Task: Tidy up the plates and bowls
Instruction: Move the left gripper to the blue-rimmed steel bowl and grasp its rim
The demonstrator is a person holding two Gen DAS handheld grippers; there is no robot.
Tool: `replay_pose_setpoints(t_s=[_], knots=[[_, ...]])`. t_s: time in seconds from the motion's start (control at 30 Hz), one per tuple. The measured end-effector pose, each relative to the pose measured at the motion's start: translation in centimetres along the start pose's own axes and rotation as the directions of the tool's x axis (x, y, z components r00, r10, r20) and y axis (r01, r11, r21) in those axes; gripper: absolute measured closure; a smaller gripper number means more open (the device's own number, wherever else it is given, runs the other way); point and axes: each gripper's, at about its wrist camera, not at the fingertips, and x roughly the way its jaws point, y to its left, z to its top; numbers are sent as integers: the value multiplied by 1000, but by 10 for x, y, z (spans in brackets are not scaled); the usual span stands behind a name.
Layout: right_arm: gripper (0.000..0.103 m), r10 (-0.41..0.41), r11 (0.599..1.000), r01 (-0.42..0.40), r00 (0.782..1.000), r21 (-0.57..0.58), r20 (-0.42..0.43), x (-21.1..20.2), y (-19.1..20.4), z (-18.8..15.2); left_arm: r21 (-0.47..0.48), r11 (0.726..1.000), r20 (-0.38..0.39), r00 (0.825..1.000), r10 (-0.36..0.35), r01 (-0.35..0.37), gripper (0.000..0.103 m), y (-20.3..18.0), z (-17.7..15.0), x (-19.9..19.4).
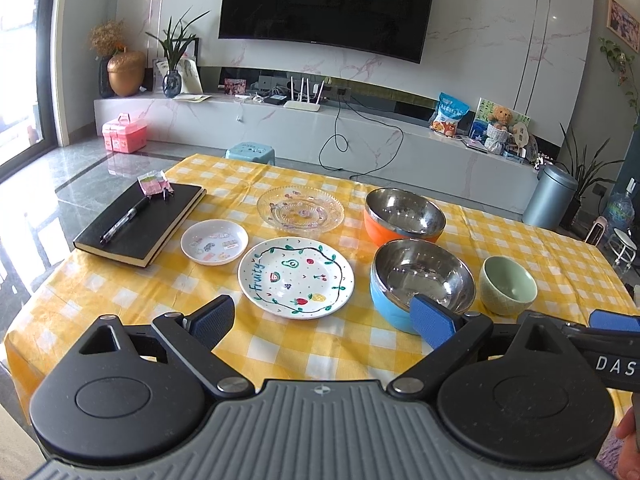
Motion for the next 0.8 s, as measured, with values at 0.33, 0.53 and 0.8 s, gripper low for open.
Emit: replay_pose_setpoints(t_s=[0.33,0.53,0.8], knots=[[3,-69,997,69,998,-40,-6,4,-2,13,-70,994,-94,992,-86,80,13,3,13,9],[4,-87,994,90,996,-64,36,17,3,29,-15,996,-76,993,-89,89,24,-20,34,22],[20,-53,999,54,998,9,-21,61,4,54,-30,991,-135,982,-131,128,51,-31,54,63]])
